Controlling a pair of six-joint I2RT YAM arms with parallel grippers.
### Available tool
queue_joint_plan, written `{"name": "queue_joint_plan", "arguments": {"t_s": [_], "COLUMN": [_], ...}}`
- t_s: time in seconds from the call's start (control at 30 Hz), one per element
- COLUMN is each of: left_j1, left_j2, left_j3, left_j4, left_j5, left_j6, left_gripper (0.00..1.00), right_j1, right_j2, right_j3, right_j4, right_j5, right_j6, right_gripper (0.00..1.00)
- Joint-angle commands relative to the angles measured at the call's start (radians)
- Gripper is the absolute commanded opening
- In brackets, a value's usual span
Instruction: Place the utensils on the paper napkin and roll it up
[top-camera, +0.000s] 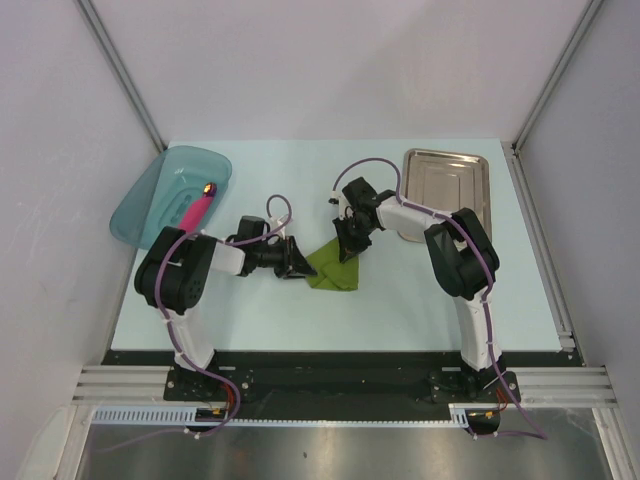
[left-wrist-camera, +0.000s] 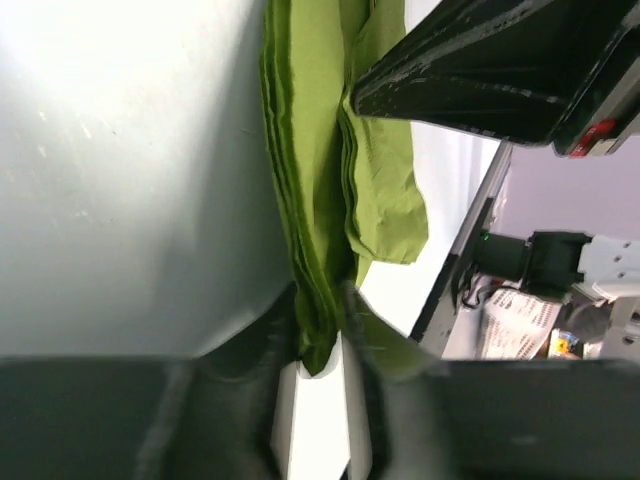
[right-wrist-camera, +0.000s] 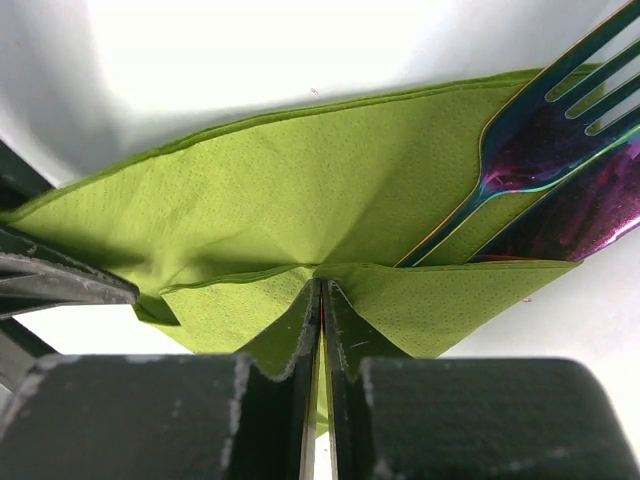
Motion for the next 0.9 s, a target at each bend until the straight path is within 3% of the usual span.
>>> {"name": "queue_joint_plan", "arguments": {"t_s": [0.0, 0.13, 0.5, 0.67, 0.87], "left_j1": [-0.014, -0.047, -0.17, -0.195, -0.201], "left_j2": [-0.067, -0.09, -0.028, 0.044, 0.113], "left_j3": [0.013, 0.025, 0.064, 0.09, 0.16], "left_j4": [0.033, 0.094, 0.2, 0.16, -0.005], "left_j5": [-0.009, 0.002, -0.032, -0.101, -0.205], "left_j6": [-0.029, -0.103, -0.23, -0.215, -0.1], "left_gripper": [0.17, 0.09, 0.13, 0.15, 0.16], "right_j1": [0.012, 0.014, 0.012, 0.011, 0.006], "right_j2": [0.1, 0.1, 0.103, 0.102, 0.082], "right_j3": [-0.037, -0.041, -0.038, -0.043, -0.046], "right_j4": [0.022, 0.024, 0.028, 0.027, 0.025], "right_j5": [0.074, 0.073, 0.071, 0.067, 0.035], "right_j6": [-0.013, -0.01, 0.001, 0.011, 0.025], "right_gripper": [0.08, 0.07, 0.07, 0.07, 0.06]}}
